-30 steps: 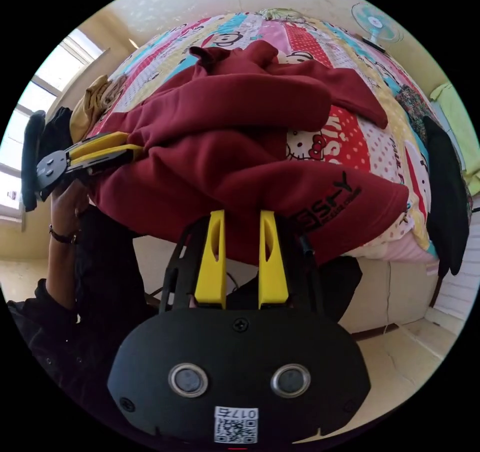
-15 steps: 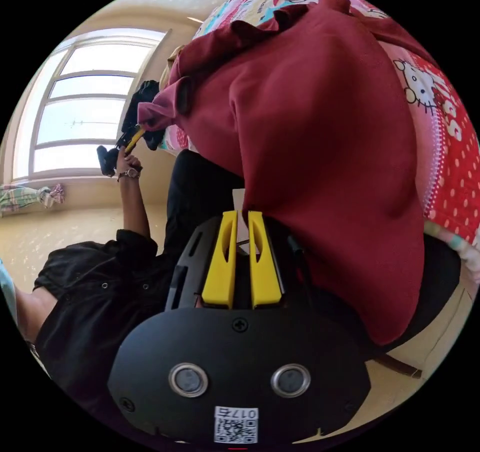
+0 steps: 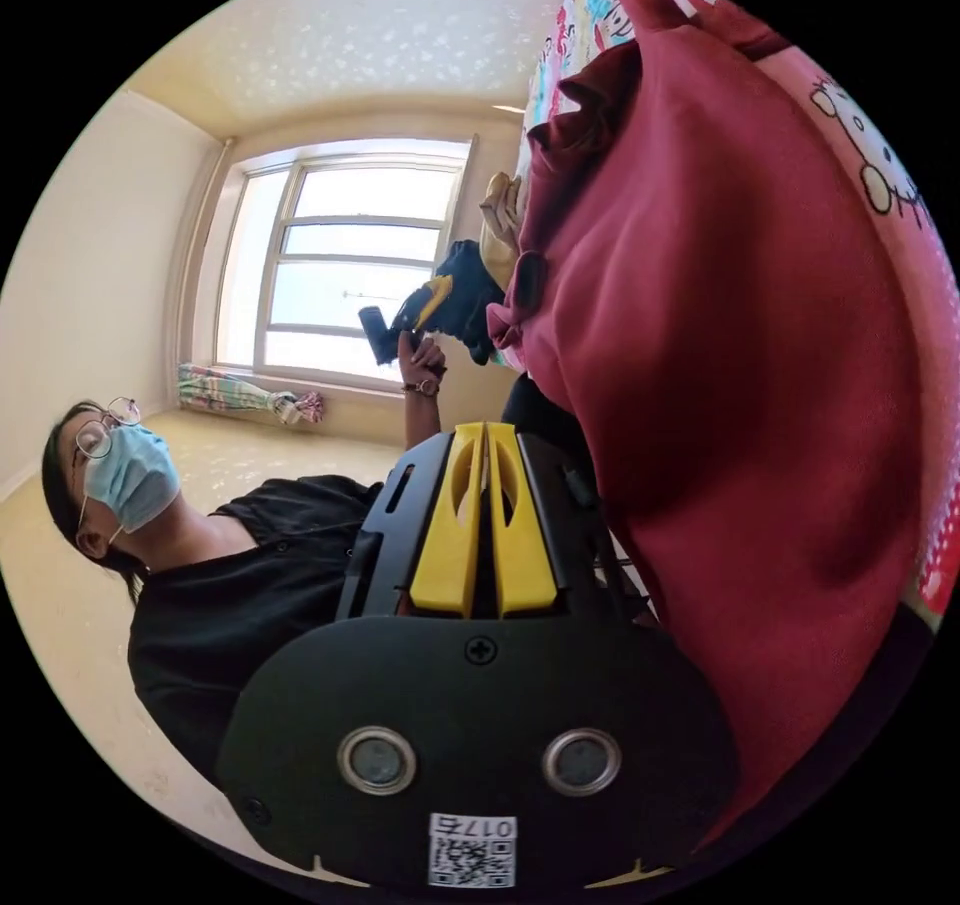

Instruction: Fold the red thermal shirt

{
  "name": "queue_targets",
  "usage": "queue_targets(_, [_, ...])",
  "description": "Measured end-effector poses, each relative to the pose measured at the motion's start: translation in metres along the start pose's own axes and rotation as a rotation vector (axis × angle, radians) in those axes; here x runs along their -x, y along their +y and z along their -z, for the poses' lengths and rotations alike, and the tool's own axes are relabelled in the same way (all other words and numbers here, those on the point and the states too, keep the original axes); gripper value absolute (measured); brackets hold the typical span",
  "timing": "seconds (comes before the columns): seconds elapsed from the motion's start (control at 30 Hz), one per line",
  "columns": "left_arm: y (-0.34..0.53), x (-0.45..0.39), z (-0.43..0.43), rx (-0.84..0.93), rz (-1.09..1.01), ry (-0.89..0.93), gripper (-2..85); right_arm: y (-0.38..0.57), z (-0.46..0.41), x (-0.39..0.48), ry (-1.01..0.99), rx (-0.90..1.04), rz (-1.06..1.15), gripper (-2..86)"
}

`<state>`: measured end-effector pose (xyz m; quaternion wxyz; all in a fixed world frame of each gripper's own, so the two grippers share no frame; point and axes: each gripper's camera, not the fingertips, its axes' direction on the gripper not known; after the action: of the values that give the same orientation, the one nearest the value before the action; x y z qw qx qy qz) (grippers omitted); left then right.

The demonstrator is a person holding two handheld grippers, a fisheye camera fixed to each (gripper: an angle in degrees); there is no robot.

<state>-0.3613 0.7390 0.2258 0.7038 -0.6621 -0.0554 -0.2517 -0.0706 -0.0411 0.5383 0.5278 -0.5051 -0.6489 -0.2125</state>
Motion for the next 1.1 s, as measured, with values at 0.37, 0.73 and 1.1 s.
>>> queue_targets(0.37, [-0.049,0.016,-0.142,0.417,0.023,-0.178,21.3,-0.103,0.039,0.067,0.457,0.091,0.161,6.8])
queue_targets(0.73, [0.007,0.021,-0.126,0.247,0.067,-0.150,18.1,-0.330,-0.049,-0.007,1.115,0.515,-0.025,12.4])
queue_targets(1.1, [0.107,0.027,-0.036,-0.072,0.223,0.028,5.5,-0.081,-0.038,0.149,1.020,-0.262,0.216,3.4])
